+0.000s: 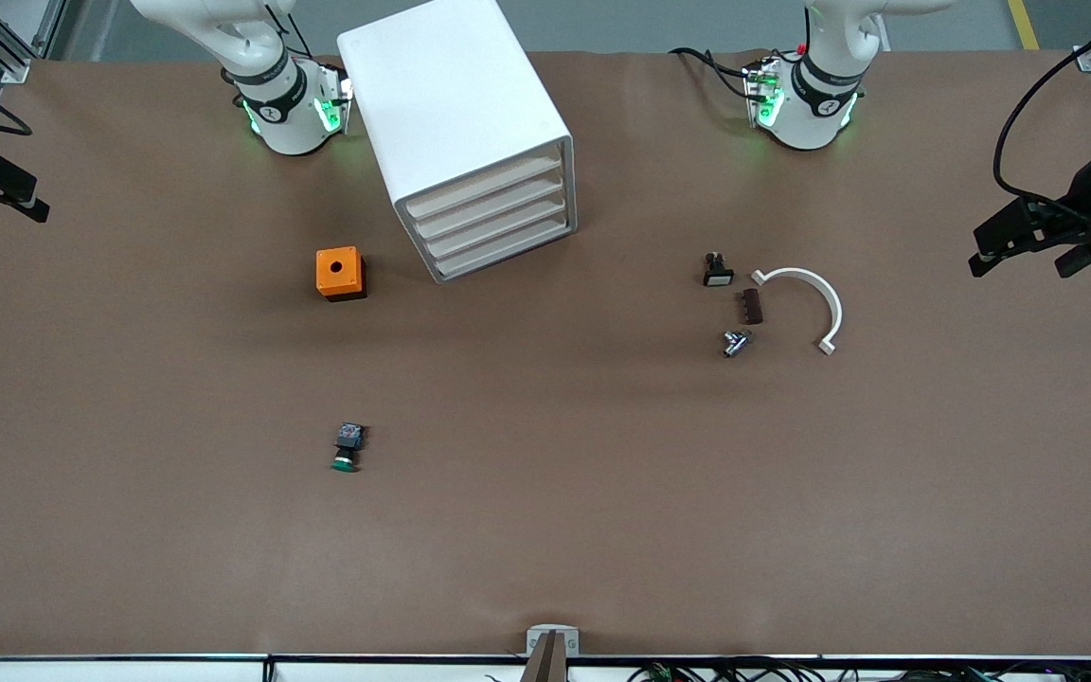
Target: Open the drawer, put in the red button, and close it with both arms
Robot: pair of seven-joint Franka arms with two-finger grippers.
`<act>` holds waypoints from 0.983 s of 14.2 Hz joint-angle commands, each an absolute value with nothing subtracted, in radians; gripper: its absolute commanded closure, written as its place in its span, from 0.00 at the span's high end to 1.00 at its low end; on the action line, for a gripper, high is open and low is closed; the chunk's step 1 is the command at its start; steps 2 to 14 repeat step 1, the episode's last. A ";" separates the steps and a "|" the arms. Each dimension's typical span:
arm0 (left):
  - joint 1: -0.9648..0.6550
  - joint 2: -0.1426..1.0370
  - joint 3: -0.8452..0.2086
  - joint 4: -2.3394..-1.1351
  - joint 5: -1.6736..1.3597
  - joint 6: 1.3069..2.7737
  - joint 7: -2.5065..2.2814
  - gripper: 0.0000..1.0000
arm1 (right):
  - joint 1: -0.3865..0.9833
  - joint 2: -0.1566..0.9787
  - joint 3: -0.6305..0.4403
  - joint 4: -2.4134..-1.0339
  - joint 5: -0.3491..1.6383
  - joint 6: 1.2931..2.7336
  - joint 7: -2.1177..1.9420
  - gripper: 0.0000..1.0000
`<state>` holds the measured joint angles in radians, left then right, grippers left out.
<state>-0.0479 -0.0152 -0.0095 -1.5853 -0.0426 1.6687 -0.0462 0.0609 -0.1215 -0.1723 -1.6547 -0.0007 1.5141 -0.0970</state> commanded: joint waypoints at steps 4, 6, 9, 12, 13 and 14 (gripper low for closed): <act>-0.048 -0.011 -0.011 -1.565 -0.029 1.647 -0.052 1.00 | 0.058 -0.141 -0.173 -1.672 0.018 1.516 -0.107 1.00; -0.048 -0.011 -0.011 -1.565 -0.029 1.647 -0.052 1.00 | 0.058 -0.141 -0.173 -1.672 0.018 1.516 -0.107 1.00; -0.048 -0.011 -0.011 -1.565 -0.029 1.647 -0.052 1.00 | 0.058 -0.141 -0.173 -1.672 0.018 1.516 -0.107 1.00; -0.048 -0.011 -0.011 -1.565 -0.029 1.647 -0.052 1.00 | 0.058 -0.141 -0.173 -1.672 0.018 1.516 -0.107 1.00; -0.048 -0.011 -0.011 -1.565 -0.029 1.647 -0.052 1.00 | 0.058 -0.141 -0.173 -1.672 0.018 1.516 -0.107 1.00; -0.048 -0.011 -0.011 -1.565 -0.029 1.647 -0.052 1.00 | 0.058 -0.141 -0.173 -1.672 0.018 1.516 -0.107 1.00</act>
